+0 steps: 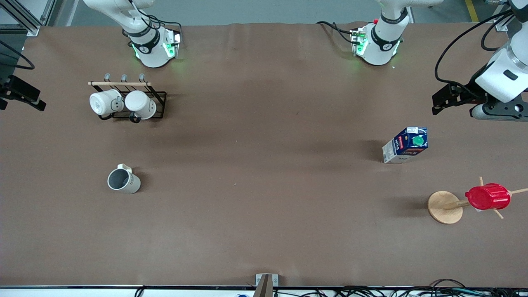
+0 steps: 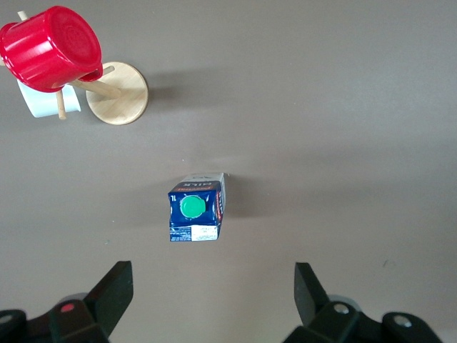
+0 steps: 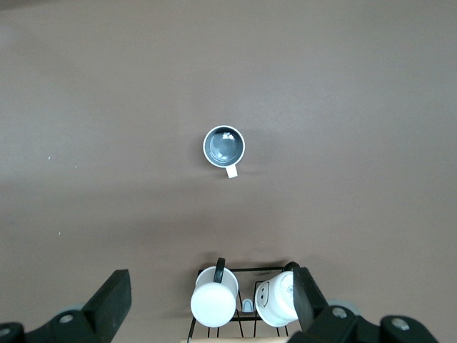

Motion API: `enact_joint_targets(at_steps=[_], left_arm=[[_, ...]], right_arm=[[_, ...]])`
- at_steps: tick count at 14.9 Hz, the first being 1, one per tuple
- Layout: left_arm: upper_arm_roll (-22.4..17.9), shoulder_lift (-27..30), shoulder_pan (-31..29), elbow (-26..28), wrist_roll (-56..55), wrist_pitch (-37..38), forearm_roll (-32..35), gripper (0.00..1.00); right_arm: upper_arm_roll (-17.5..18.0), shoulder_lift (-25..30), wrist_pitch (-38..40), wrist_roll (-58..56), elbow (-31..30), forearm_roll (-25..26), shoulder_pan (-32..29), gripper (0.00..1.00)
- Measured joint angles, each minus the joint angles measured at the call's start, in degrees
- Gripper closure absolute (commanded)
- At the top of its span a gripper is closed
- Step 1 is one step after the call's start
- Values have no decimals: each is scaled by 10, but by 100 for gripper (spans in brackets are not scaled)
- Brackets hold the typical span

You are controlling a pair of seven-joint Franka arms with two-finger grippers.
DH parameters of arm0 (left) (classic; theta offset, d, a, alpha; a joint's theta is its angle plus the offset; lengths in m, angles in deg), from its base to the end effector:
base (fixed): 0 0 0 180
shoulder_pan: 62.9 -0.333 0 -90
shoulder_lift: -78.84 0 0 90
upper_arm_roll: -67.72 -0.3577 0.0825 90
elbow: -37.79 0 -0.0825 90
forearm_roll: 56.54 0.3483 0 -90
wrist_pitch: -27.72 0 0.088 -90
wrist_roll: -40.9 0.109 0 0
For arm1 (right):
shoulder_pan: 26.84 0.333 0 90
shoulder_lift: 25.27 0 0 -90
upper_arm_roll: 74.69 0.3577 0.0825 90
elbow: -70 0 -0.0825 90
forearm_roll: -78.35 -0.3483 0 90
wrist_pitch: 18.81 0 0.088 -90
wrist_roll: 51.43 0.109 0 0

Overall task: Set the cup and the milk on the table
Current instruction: 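Reach the right gripper toward the white mug while the left gripper reaches the milk, then grasp the white mug with the right gripper while the left gripper grasps the milk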

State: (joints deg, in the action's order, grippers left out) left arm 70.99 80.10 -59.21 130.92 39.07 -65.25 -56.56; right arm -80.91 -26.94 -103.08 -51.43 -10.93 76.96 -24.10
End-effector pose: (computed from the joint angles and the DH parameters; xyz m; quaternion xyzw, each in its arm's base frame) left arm 0.5117 -0.0629 0.6562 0.9990 -0.0447 0.0096 0.0003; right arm 0.5180 -0.0274 0.7085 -0.9994 0.0289 -0.0150 0.0100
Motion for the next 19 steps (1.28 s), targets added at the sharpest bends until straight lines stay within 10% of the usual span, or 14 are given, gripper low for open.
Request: enact_joint_targets(at_steps=[12,19], left_arm=[[-22,-19,-3,3,0,2,-14,1],[-22,-64,-4,61,-2,-93,-15,0]], right_arm=[[3,-8,-4,-1,-8,0,7,0],[0,-126,-214,-82,-118,0,7,0]])
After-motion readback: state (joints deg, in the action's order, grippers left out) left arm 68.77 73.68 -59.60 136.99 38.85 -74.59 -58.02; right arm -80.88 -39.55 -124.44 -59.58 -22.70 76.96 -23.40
